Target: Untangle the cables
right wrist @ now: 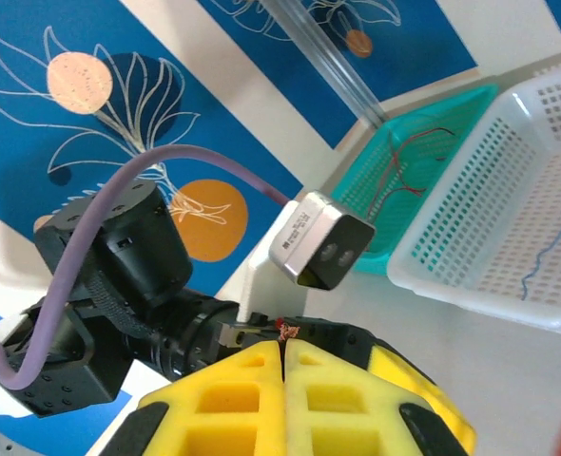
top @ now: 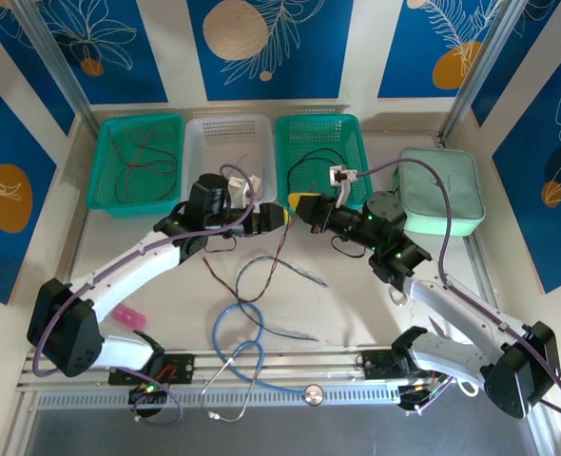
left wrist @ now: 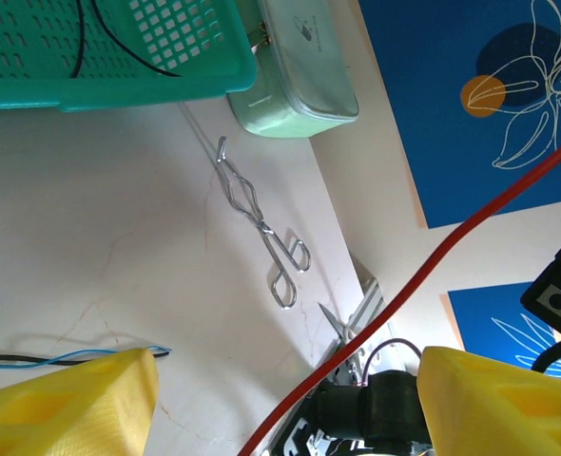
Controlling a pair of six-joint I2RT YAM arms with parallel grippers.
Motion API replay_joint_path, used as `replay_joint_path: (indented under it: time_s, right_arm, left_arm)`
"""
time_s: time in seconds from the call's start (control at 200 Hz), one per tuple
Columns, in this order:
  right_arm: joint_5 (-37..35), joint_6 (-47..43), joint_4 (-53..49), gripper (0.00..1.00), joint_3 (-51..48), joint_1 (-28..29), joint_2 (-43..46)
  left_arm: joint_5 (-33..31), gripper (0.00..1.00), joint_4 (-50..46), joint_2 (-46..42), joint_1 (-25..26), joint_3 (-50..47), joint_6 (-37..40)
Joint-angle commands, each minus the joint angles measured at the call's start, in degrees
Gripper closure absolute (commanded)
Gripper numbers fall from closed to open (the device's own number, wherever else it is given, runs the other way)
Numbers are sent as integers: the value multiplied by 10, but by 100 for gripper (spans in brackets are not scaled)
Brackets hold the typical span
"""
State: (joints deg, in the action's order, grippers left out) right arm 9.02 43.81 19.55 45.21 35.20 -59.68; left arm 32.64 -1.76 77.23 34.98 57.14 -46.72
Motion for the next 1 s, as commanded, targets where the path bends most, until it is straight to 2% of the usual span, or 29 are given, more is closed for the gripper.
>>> replay_joint_path:
  time_s: [0.0,0.22,0.495,0.635,0.82,0.995]
  right_arm:
    - [38,-4,49,100,19,-6,-13]
    - [76,28,98,100,21,-27,-44]
    - [149,100,200,100,12,-65,-81]
    - [167,96,191,100,34,-67,-87]
    - [161,57,141,100,62,-76,-73]
    - [201,56,127,100,110,-90,-82]
  left_arm:
    - [20,29,20,4,-3,17,-7]
    - [37,29,36,4,-3,15,-4]
    - [124,27,224,37,-3,-31,-89]
    - [124,27,255,45,-5,-39,-98]
    - [81,23,237,22,-19,-44,-81]
    - [131,23,299,16,-41,-32,-96]
